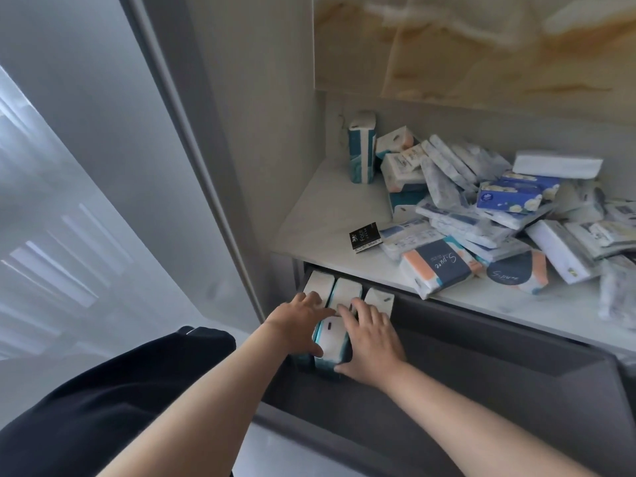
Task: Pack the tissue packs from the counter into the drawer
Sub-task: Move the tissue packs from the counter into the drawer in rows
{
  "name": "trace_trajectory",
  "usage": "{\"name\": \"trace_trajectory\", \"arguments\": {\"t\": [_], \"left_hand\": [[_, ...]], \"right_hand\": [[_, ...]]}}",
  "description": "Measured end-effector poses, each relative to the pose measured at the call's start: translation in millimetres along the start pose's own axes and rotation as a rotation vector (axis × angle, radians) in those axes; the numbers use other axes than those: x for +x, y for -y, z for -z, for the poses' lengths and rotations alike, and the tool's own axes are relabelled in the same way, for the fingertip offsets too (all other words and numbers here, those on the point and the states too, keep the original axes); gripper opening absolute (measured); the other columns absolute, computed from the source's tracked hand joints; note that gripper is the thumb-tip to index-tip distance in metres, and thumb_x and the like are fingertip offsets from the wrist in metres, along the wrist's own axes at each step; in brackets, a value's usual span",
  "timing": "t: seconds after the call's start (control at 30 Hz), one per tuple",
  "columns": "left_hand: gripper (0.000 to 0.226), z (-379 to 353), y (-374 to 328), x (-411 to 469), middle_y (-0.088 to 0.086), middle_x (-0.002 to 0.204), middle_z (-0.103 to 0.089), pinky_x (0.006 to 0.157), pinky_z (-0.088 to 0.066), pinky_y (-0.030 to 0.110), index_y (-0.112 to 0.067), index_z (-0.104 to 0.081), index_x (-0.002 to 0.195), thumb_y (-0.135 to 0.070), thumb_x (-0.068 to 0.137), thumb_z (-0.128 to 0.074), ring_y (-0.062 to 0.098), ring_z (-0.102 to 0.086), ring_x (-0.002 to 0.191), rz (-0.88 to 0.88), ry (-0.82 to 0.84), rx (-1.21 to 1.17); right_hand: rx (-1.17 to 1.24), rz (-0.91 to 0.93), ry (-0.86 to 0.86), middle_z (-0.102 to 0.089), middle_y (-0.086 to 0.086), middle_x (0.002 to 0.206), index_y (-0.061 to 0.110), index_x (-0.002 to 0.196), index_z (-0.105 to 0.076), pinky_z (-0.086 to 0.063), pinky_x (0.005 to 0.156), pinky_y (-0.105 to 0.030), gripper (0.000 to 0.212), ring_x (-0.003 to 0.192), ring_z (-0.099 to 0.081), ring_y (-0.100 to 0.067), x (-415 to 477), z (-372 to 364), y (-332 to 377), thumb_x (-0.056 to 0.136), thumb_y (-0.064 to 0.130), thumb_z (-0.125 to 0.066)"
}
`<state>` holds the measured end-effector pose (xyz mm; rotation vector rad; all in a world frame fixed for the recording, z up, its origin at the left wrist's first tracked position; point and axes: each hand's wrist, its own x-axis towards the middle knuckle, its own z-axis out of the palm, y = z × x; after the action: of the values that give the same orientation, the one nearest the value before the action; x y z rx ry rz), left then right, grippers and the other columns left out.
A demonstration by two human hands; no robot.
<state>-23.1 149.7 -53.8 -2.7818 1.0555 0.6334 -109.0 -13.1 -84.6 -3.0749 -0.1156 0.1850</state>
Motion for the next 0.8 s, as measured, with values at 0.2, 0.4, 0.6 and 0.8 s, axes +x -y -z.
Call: {"name": "trace_trajectory", "arguments": {"t": [0.2,0.4,0.6,0.8], "left_hand": [[0.084,2.9,-4.8,6.7,0.002,0.142,-0.032,0.106,-0.039,0.041,-0.036,-0.027,0.150,-0.053,0.080,-0.070,0.024,-0.034,0.131,0.006,0.012,0.037],[0.054,58.1,1.7,26.7,0.004,0.137,-0.048,0.104,-0.040,0.036,-0.029,-0.046,0.140,-0.044,0.091,-0.062,0.022,-0.047,0.126,0.041,-0.025,-0.204],[0.036,131.4,7.4,60.4,-0.003,0.116,-0.062,0.080,-0.037,0.021,-0.024,-0.060,0.125,-0.036,0.091,-0.064,0.012,-0.054,0.094,0.017,-0.330,-0.428],[0.037,167.2,27.8,113.4,-0.003,0.105,-0.059,0.079,-0.042,0.023,-0.018,-0.059,0.125,-0.028,0.090,-0.065,0.017,-0.059,0.092,0.073,-0.590,-0.694]], "right_hand": [[-0.018,0.043,0.135,-0.014,-0.007,0.160,0.021,0.155,-0.014,-0.021,0.116,-0.046,0.119,0.147,-0.014,-0.030,7.6,-0.3,-4.3,0.064,0.074,-0.069],[0.107,0.090,0.234,-0.026,-0.005,0.156,0.026,0.153,-0.029,-0.022,0.117,-0.044,0.093,0.143,-0.024,-0.028,23.5,52.6,-25.7,0.076,0.068,-0.061],[0.354,0.061,-0.113,-0.055,0.003,0.129,0.024,0.129,-0.062,-0.043,0.094,-0.029,0.036,0.119,-0.053,-0.018,68.9,122.8,-68.4,0.093,0.025,-0.058],[0.295,-0.003,-0.275,-0.054,-0.004,0.133,0.019,0.131,-0.059,-0.044,0.095,-0.034,0.040,0.122,-0.051,-0.023,145.8,175.6,-95.5,0.091,0.018,-0.057]]}}
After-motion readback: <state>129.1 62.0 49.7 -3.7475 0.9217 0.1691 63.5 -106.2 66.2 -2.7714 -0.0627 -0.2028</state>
